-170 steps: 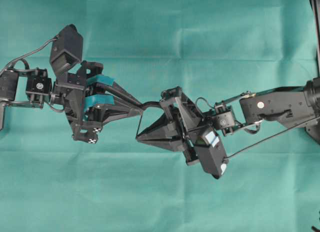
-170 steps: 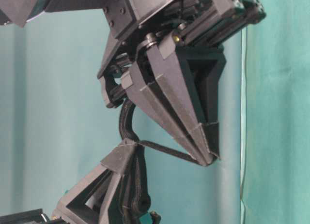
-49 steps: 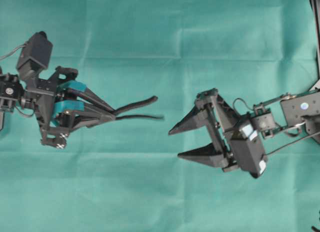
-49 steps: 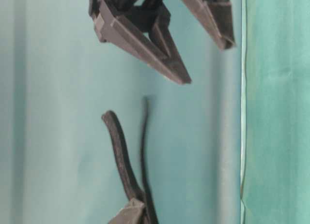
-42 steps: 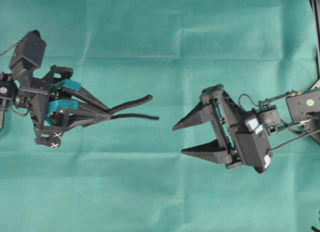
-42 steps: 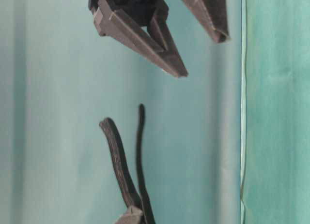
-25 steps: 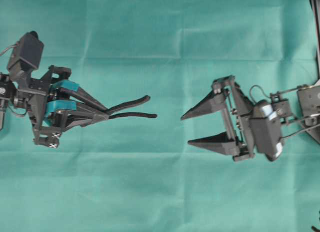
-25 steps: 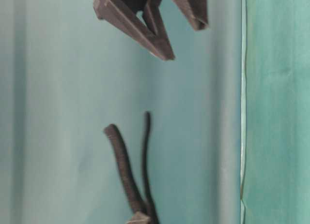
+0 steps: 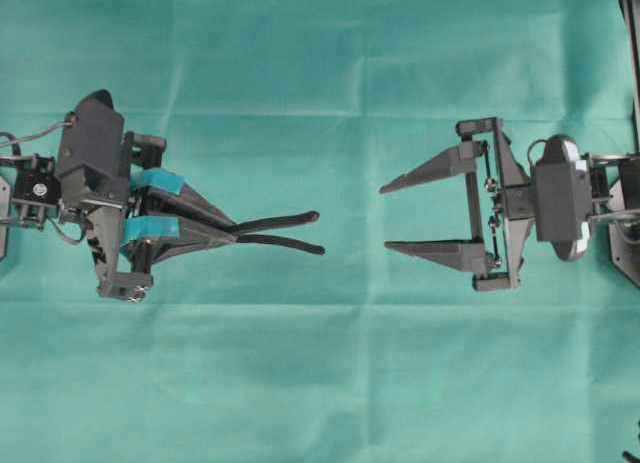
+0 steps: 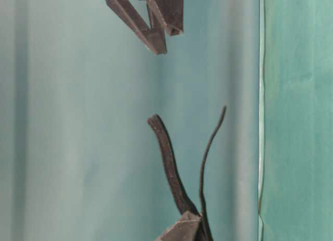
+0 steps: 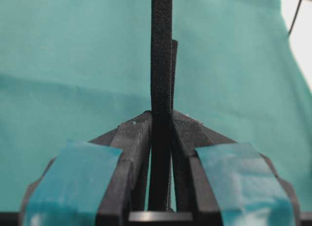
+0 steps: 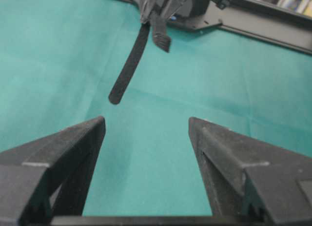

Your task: Peel off the Velcro with your right arm.

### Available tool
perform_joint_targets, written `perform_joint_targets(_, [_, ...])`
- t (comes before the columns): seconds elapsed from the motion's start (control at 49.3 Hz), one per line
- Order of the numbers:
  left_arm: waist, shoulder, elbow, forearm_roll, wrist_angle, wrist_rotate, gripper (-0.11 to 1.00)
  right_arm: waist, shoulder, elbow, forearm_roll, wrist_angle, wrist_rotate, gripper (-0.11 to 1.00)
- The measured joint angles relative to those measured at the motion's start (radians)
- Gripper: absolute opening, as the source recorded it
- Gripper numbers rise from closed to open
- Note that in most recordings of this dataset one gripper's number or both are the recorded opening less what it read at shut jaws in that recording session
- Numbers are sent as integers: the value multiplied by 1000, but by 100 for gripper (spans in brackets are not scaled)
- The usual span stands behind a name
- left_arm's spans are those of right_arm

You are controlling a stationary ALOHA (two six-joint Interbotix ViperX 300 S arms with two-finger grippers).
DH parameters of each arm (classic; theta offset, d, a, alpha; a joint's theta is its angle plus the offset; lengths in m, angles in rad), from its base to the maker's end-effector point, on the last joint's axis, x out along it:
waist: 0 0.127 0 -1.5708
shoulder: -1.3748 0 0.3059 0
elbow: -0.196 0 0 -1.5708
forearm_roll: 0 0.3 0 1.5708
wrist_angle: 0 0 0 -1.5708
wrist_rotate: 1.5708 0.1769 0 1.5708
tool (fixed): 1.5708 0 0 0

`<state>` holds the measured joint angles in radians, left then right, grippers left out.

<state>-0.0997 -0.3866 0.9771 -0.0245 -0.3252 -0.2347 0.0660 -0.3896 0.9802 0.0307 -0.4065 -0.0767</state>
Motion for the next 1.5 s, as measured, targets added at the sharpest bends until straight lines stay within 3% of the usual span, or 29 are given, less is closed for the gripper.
perform_joint_targets(0.183, [0,5,0,0,0,86,10,-5,-14,8,37,-8,32,35])
perform_joint_targets(0.406, [2,20,0,0,0,152,10,-14,-20,35,43,-46,54,35])
perform_joint_targets(1.035, [21,291,-69,0,-8,158,10,-15,-21,95,43,-117,54,35])
perform_joint_targets(1.279, [23,314,-78,2,-6,158,10,-15,-21,98,43,-117,54,36])
perform_joint_targets(1.36, [23,314,-78,0,-6,156,25,-15,-21,98,43,-118,54,36])
perform_joint_targets(1.502, [21,314,-78,2,0,158,68,-15,-21,97,44,-118,54,36])
